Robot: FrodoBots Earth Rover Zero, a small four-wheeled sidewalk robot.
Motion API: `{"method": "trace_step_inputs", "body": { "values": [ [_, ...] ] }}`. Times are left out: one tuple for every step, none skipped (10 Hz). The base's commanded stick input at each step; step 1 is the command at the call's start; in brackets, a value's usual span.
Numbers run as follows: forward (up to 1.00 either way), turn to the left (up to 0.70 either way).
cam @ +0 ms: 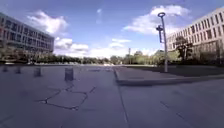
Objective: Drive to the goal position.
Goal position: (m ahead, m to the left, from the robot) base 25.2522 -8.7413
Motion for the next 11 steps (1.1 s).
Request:
{"method": "trace_step_inputs", "body": {
  "values": [
    [0.70, 0.14],
    [0.70, 0.06],
    [0.70, 0.00],
    [0.70, 0.00],
    [0.70, 0.00],
    [0.70, 0.00],
    [0.70, 0.00],
    [0.70, 0.00],
    [0.70, 0.00],
    [0.70, 0.00],
    [0.70, 0.00]
  ]
}}
